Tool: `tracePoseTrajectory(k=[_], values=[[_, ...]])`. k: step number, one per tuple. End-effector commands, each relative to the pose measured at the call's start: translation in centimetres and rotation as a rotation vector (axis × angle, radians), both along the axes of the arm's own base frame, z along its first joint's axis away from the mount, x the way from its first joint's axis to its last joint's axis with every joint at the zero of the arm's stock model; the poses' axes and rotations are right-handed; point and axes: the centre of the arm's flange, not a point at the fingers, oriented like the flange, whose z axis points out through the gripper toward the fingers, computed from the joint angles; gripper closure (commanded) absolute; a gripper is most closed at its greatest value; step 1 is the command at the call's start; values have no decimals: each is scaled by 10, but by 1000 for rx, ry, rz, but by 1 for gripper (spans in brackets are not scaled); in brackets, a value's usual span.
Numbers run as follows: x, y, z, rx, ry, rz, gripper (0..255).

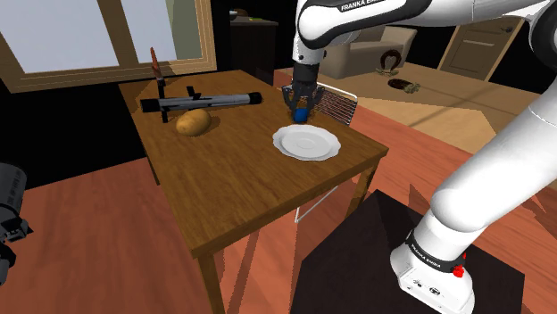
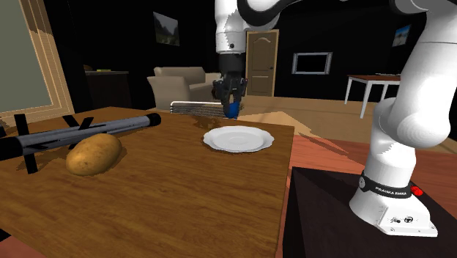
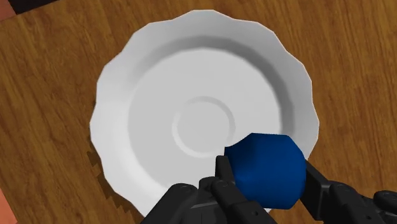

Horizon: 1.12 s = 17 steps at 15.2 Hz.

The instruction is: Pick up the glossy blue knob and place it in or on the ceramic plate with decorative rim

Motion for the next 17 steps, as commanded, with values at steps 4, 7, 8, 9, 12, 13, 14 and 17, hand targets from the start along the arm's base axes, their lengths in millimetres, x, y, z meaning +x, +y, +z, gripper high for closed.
tracePoseTrajectory(k=[4,7,8,9,12,13,14,17], values=[[3,-29,-14,0,0,1,255],[3,-29,-30,0,0,1,255],[3,-29,-35,0,0,1,255],[3,-29,-40,0,0,1,255],[3,-29,-56,0,0,1,255],[3,-29,-62,0,0,1,255],[3,-29,-67,0,0,1,255],[2,-29,-78,0,0,1,255]])
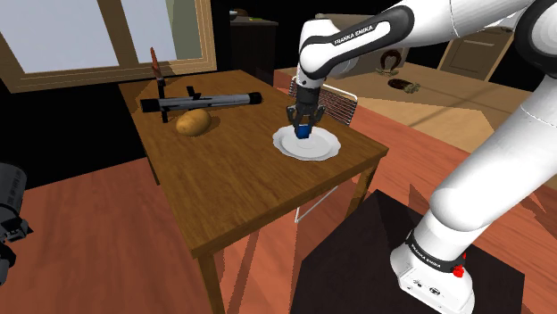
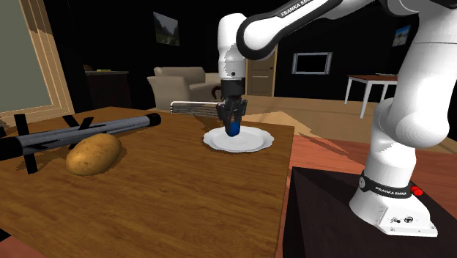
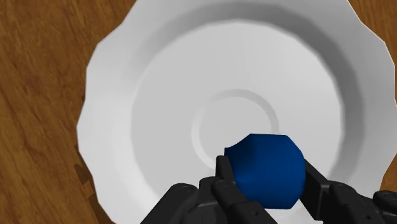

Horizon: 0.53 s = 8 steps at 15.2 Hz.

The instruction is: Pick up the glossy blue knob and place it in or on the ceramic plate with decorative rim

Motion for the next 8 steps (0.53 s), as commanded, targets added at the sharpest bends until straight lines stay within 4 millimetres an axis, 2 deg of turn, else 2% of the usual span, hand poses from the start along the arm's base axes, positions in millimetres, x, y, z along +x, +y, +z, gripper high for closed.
tracePoseTrajectory(k=[1,7,8], values=[[0,0,-4,0,-1,0,255],[0,0,-4,0,-1,0,255],[0,0,-4,0,-1,0,0]])
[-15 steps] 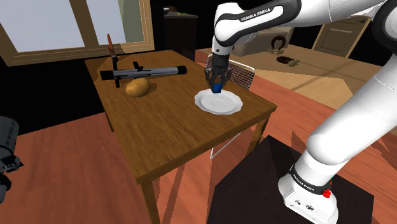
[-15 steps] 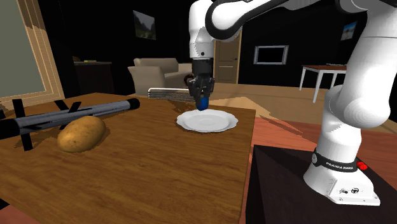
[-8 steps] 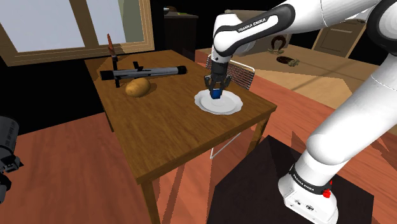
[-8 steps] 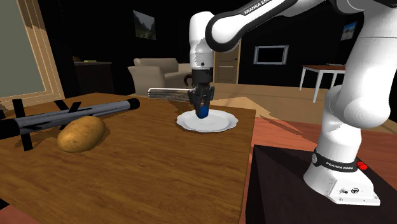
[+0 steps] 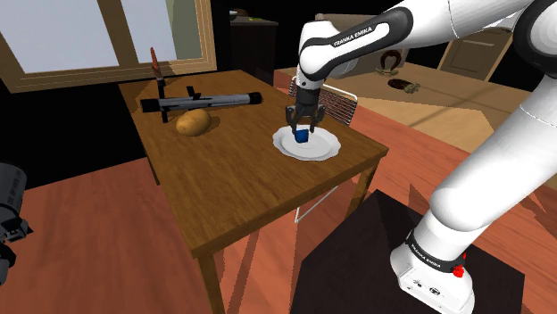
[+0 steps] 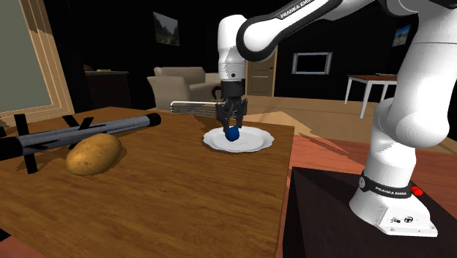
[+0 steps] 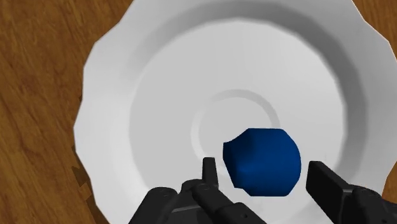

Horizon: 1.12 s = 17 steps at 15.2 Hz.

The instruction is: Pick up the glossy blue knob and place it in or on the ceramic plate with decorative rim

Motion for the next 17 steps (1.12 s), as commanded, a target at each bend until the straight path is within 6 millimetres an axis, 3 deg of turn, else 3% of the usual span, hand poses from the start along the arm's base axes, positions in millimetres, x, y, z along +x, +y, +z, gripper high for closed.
tracePoseTrajectory(k=[1,5,9,17], values=[[0,0,0,0,0,0,0],[0,0,0,0,0,0,0],[1,-1,50,0,0,0,0],[1,-1,50,0,0,0,0]])
